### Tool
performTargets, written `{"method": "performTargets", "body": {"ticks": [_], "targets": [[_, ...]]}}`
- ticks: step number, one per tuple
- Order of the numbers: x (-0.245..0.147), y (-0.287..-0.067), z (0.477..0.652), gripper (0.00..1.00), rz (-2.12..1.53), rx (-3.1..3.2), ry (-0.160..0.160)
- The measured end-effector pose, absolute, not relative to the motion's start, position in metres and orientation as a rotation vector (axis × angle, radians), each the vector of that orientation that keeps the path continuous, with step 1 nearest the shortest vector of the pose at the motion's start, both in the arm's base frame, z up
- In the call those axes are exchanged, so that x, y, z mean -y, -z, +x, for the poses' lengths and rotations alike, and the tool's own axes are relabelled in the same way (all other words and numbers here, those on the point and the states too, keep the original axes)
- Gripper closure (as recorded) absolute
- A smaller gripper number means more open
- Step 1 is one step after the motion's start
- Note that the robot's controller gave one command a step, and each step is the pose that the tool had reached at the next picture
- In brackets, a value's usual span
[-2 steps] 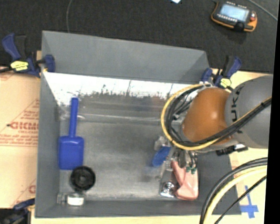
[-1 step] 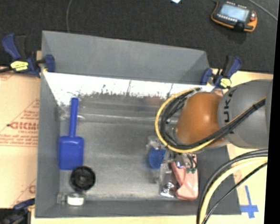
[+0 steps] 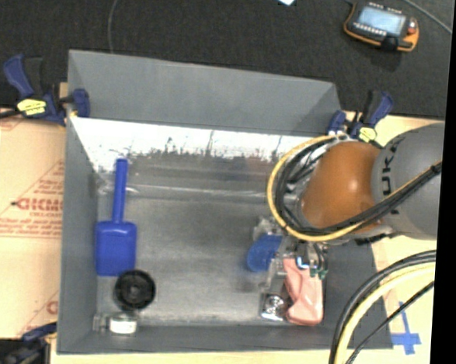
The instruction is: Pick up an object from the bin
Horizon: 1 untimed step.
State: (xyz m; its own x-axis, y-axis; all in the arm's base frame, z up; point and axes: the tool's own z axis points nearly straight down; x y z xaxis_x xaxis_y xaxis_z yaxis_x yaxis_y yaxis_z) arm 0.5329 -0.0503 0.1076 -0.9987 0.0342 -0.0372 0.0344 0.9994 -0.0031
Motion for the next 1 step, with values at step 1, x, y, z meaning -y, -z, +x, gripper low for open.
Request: {"method": "performTargets", "body": {"ticks": [1], "targets": [[0.0412,-0.0983,0.5442,1.0,-0.242,-3.097,0.005]]}}
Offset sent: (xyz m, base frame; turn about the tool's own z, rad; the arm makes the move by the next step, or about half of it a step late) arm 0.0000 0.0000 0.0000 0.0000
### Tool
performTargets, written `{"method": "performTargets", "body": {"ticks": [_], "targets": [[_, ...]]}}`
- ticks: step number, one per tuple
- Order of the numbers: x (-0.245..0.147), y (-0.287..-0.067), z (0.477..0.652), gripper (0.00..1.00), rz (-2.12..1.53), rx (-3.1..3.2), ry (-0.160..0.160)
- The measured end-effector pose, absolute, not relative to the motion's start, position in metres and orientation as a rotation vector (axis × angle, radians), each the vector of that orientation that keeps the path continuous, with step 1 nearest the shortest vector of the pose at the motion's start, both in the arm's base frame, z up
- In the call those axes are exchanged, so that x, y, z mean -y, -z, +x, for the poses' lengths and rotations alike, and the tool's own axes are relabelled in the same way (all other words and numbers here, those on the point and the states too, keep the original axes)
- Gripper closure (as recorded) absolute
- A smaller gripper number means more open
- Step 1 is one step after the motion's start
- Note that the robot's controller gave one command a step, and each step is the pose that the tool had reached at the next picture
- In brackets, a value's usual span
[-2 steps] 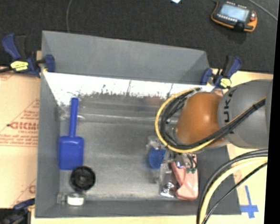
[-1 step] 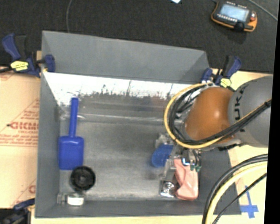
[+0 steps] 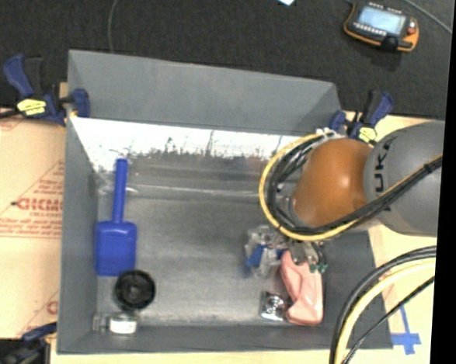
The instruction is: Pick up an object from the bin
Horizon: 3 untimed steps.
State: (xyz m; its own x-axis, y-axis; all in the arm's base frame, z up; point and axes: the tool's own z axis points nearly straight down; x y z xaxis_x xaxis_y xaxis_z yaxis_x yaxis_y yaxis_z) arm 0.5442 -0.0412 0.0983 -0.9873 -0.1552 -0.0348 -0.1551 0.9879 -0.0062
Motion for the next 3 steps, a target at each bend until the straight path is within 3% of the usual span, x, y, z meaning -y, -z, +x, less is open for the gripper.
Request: {"method": "performTargets", "body": {"ticks": [2,3], "targets": [[0.04,-0.104,0.541,1.0,-0.307,-3.092,0.007],[0.078,-0.128,0.531,1.0,-0.524,-3.056,0.011]]}}
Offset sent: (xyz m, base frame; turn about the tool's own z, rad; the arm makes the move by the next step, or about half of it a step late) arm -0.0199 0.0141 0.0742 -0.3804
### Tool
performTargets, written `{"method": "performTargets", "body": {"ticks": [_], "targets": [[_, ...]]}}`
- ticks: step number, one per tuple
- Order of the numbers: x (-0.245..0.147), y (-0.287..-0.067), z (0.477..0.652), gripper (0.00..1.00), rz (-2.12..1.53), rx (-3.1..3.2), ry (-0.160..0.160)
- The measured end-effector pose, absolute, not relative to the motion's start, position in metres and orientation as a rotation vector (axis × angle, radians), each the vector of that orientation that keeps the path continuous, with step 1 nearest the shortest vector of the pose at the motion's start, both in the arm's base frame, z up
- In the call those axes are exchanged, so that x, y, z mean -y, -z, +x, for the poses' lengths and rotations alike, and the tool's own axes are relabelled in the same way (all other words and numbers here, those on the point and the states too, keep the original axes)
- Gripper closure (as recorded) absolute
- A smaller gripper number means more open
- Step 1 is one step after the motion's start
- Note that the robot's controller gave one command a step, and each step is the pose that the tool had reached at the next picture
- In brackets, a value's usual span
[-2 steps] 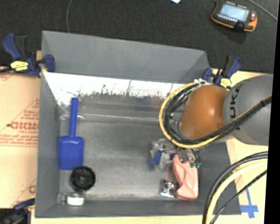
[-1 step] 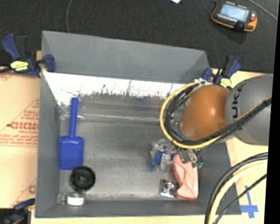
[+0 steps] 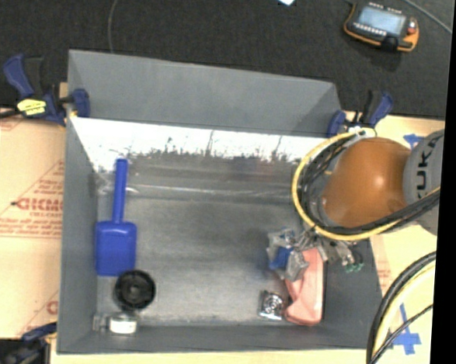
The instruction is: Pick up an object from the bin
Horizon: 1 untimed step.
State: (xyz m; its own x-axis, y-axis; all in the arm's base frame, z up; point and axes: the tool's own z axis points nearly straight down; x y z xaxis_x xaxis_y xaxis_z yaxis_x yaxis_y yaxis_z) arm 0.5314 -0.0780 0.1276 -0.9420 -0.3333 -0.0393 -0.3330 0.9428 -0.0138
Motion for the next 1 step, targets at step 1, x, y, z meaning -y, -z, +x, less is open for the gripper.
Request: {"method": "performTargets", "body": {"ticks": [1], "targets": [[0.058,-0.226,0.5396,1.0,-0.448,-3.073,0.008]]}}
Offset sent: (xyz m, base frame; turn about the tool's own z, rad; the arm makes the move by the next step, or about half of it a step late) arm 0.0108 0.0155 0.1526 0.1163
